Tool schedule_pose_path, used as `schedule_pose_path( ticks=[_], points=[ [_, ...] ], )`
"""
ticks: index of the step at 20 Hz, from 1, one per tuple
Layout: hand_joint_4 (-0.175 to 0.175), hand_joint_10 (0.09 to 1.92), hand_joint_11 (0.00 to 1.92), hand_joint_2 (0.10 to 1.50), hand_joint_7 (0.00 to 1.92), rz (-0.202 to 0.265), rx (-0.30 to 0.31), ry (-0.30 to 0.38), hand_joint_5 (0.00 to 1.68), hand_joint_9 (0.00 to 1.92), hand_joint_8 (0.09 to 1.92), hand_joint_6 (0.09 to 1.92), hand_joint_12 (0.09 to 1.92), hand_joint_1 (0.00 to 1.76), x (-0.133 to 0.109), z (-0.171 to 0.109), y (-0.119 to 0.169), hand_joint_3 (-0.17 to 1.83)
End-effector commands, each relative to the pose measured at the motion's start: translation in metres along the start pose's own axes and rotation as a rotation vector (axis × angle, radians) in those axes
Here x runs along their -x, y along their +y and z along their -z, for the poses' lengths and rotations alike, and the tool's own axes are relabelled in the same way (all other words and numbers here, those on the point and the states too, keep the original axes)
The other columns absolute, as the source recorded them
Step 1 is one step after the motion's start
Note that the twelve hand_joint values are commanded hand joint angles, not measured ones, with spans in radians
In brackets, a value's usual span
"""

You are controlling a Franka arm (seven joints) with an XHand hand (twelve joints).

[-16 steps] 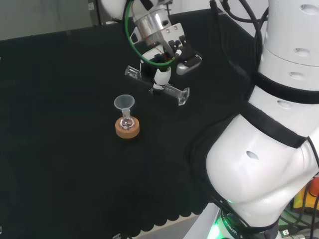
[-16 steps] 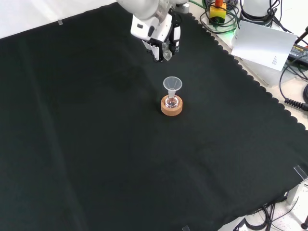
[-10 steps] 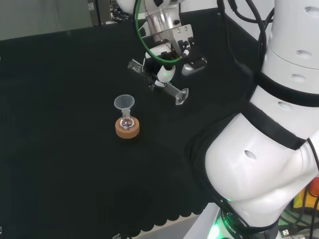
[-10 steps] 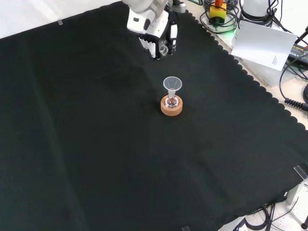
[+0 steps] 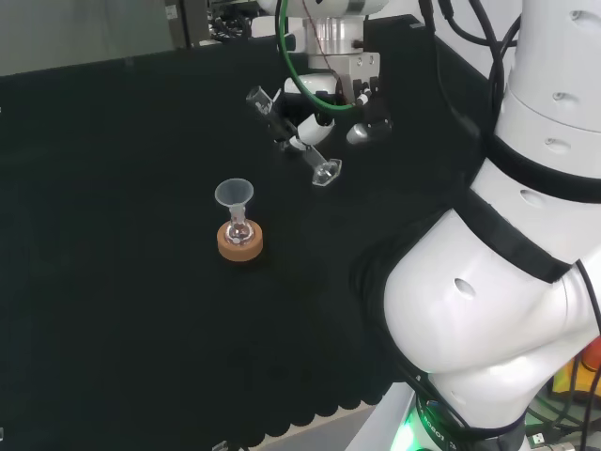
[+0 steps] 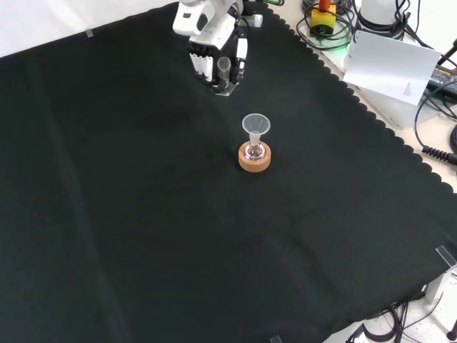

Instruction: Put the graduated cylinder back on the table.

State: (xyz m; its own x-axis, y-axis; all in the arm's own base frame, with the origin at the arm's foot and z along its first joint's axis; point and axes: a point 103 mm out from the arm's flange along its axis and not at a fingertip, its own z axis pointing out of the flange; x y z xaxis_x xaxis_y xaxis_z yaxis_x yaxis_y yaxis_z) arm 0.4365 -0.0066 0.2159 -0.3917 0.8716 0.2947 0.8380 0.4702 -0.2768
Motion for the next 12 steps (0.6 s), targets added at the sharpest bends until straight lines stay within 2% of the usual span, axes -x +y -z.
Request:
schedule_pose_path(
  ticks=[1, 6, 12],
  points=[
    [-0.175, 0.09, 1.22, 1.15, 1.20, 0.061, 0.135, 0.099, 0.93, 1.42, 0.36, 1.08, 0.77, 1.15, 0.021, -0.002, 0.028, 0.00],
    [-0.175, 0.09, 1.22, 1.15, 1.20, 0.108, 0.165, 0.129, 0.93, 1.41, 0.36, 1.08, 0.77, 1.15, 0.026, -0.007, 0.053, 0.00],
    [-0.175, 0.09, 1.22, 1.14, 1.20, 0.155, 0.161, 0.171, 0.93, 1.41, 0.36, 1.08, 0.77, 1.15, 0.028, -0.019, 0.082, 0.00]
  ],
)
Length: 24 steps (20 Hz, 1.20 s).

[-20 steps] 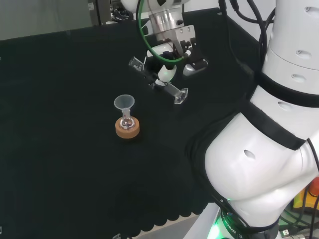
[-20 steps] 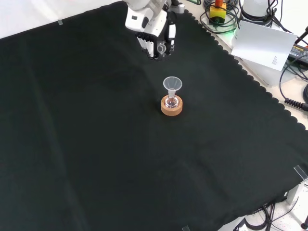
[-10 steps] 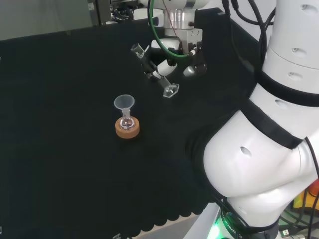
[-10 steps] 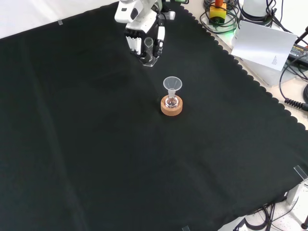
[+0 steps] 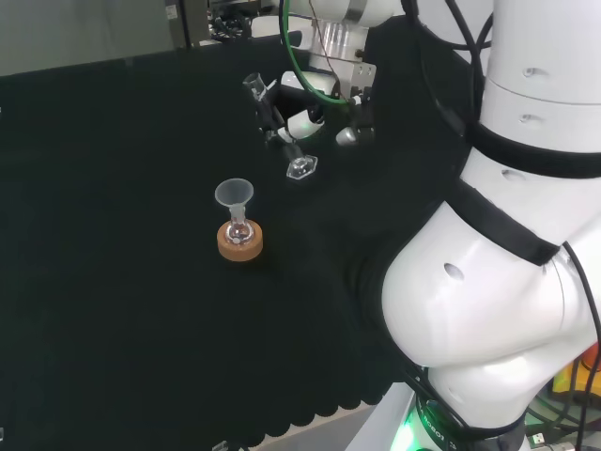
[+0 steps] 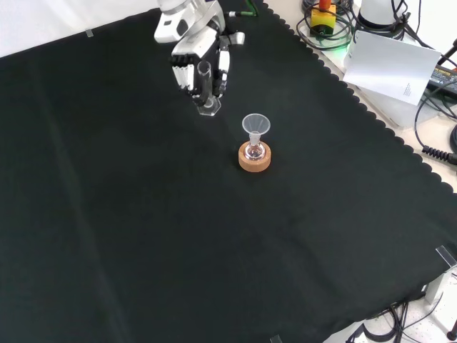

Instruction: Put the graduated cylinder back on the table.

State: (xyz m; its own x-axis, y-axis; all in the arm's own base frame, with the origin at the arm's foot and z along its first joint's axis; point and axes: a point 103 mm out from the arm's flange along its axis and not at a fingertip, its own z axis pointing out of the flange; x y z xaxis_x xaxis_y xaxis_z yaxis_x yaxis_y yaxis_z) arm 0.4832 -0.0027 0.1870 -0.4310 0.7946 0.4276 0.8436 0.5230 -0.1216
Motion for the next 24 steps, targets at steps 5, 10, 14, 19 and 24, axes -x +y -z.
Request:
schedule_pose_path(
  ticks=[5, 10, 14, 19, 24],
  points=[
    [-0.175, 0.09, 1.22, 1.14, 1.20, 0.094, 0.046, 0.088, 0.93, 1.41, 0.35, 1.08, 0.77, 1.15, 0.010, -0.025, 0.051, 0.00],
    [-0.175, 0.09, 1.21, 1.14, 1.19, 0.117, 0.069, 0.121, 0.93, 1.41, 0.35, 1.08, 0.78, 1.15, 0.016, -0.035, 0.065, 0.00],
    [-0.175, 0.09, 1.21, 1.14, 1.19, 0.124, 0.101, 0.151, 0.93, 1.41, 0.35, 1.08, 0.78, 1.15, 0.024, -0.044, 0.074, 0.00],
    [-0.175, 0.09, 1.20, 1.14, 1.18, 0.127, 0.123, 0.189, 0.94, 1.40, 0.35, 1.08, 0.78, 1.15, 0.035, -0.053, 0.085, 0.00],
    [-0.175, 0.09, 1.19, 1.14, 1.17, 0.127, 0.132, 0.208, 0.94, 1.40, 0.35, 1.07, 0.78, 1.15, 0.044, -0.062, 0.092, 0.00]
  ],
)
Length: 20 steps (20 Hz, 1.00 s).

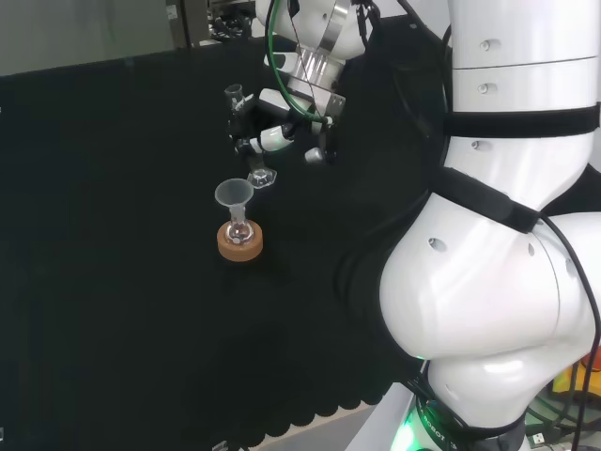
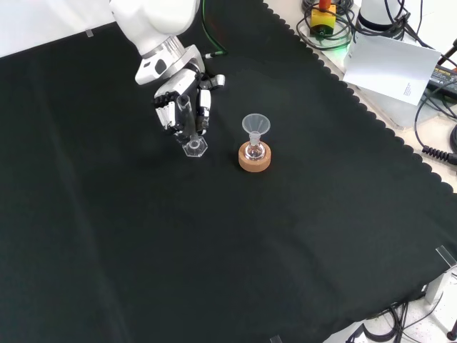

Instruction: Put the graduated cylinder back on the table.

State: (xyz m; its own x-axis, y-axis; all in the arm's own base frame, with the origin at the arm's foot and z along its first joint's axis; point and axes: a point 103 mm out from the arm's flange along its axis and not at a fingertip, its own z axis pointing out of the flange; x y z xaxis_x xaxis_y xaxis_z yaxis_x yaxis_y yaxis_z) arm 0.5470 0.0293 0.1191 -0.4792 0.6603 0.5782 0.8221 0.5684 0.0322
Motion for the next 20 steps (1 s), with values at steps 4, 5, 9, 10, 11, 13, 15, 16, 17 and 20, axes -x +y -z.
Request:
schedule_pose_path(
  ticks=[4, 5, 9, 10, 11, 13, 15, 16, 17, 20],
  points=[
    [-0.175, 0.09, 1.19, 1.14, 1.16, 0.005, 0.024, 0.056, 0.94, 1.38, 0.35, 1.07, 0.78, 1.15, 0.022, -0.014, 0.013, 0.00],
    [-0.175, 0.09, 1.18, 1.14, 1.15, 0.005, 0.027, 0.062, 0.94, 1.38, 0.35, 1.07, 0.78, 1.15, 0.023, -0.014, 0.014, 0.00],
    [-0.175, 0.09, 1.16, 1.14, 1.12, 0.013, 0.047, 0.086, 0.94, 1.35, 0.36, 1.07, 0.80, 1.15, 0.025, -0.017, 0.016, 0.00],
    [-0.174, 0.09, 1.15, 1.14, 1.11, 0.015, 0.052, 0.084, 0.94, 1.35, 0.37, 1.08, 0.81, 1.15, 0.025, -0.018, 0.016, 0.00],
    [-0.173, 0.09, 1.15, 1.14, 1.10, 0.017, 0.061, 0.085, 0.94, 1.34, 0.38, 1.08, 0.81, 1.14, 0.025, -0.018, 0.016, 0.00],
    [-0.172, 0.09, 1.14, 1.14, 1.08, 0.026, 0.068, 0.086, 0.93, 1.34, 0.38, 1.08, 0.82, 1.14, 0.024, -0.019, 0.016, 0.00],
    [-0.170, 0.09, 1.13, 1.15, 1.06, 0.030, 0.072, 0.088, 0.93, 1.32, 0.41, 1.08, 0.83, 1.14, 0.024, -0.020, 0.015, 0.00],
    [-0.169, 0.09, 1.12, 1.15, 1.03, 0.033, 0.074, 0.085, 0.93, 1.31, 0.42, 1.09, 0.83, 1.14, 0.024, -0.021, 0.015, 0.00],
    [-0.167, 0.09, 1.10, 1.15, 1.00, 0.035, 0.076, 0.077, 0.93, 1.30, 0.46, 1.10, 0.85, 1.14, 0.023, -0.022, 0.014, 0.00],
    [-0.155, 0.09, 1.05, 1.16, 0.90, 0.037, 0.083, 0.046, 0.90, 1.25, 0.57, 1.13, 0.88, 1.13, 0.023, -0.025, 0.011, 0.00]
  ],
)
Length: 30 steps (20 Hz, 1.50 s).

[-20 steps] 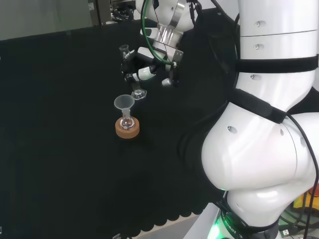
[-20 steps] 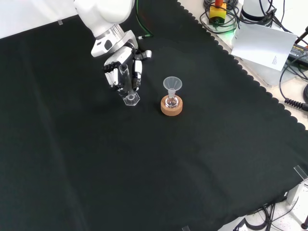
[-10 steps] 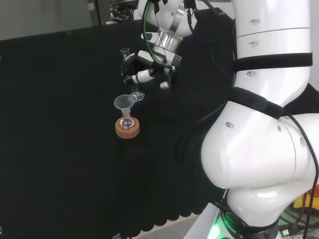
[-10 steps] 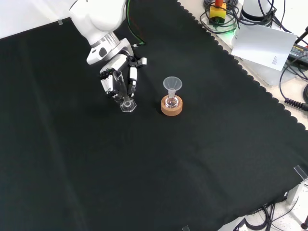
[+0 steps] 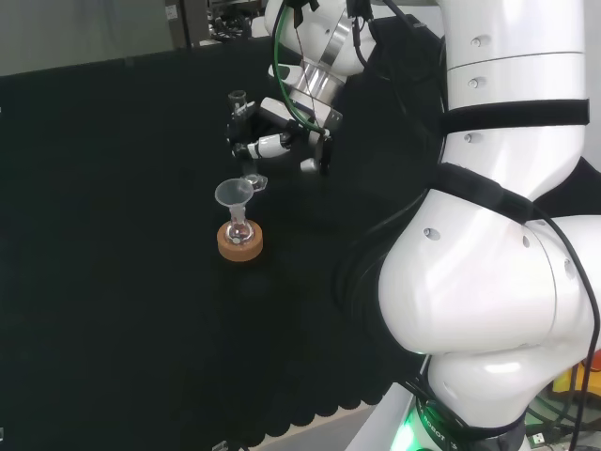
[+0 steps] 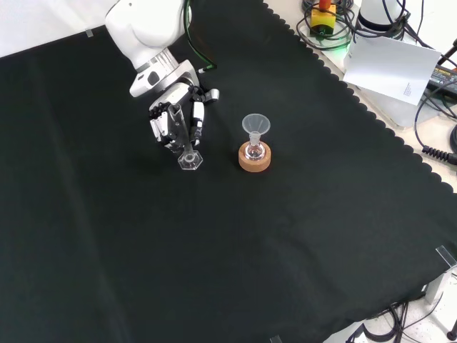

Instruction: Put the graduated cylinder back on the table.

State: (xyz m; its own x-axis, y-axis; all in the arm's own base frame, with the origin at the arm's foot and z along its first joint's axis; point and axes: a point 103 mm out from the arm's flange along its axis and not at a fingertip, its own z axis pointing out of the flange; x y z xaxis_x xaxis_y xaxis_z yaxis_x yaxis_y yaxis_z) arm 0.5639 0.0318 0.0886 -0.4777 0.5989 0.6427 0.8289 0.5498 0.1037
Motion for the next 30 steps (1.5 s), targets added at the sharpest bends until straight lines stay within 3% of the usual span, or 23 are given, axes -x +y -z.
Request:
schedule_pose_path(
  ticks=[1, 5, 8, 11, 23, 25, 30],
  points=[
    [-0.149, 0.09, 1.03, 1.16, 0.87, 0.008, 0.013, -0.045, 0.89, 1.24, 0.61, 1.15, 0.90, 1.12, 0.000, -0.004, -0.005, 0.00],
    [-0.115, 0.09, 0.88, 1.19, 0.73, -0.002, -0.012, -0.064, 0.84, 1.17, 0.69, 1.21, 1.00, 1.09, 0.001, -0.006, -0.008, 0.00],
    [-0.026, 0.09, 0.76, 1.14, 0.62, -0.010, -0.021, -0.067, 0.72, 1.08, 0.67, 0.83, 1.08, 1.08, 0.000, -0.005, -0.009, -0.04],
    [-0.003, 0.09, 0.68, 1.10, 0.59, -0.021, -0.016, -0.044, 0.64, 1.04, 0.64, 0.69, 1.12, 1.05, 0.001, -0.003, -0.009, -0.08],
    [-0.032, 0.09, 0.53, 1.08, 0.57, -0.063, -0.003, -0.013, 0.46, 0.95, 0.61, 0.52, 1.24, 0.92, 0.010, 0.012, -0.007, -0.17],
    [-0.046, 0.09, 0.45, 1.05, 0.49, -0.078, -0.009, -0.015, 0.38, 0.91, 0.62, 0.41, 1.28, 0.89, 0.012, 0.015, -0.005, -0.17],
    [-0.035, 0.09, 0.19, 0.97, 0.12, -0.099, -0.004, -0.023, 0.25, 0.64, 0.66, 0.11, 1.37, 0.83, 0.014, 0.023, -0.004, -0.17]
  ],
)
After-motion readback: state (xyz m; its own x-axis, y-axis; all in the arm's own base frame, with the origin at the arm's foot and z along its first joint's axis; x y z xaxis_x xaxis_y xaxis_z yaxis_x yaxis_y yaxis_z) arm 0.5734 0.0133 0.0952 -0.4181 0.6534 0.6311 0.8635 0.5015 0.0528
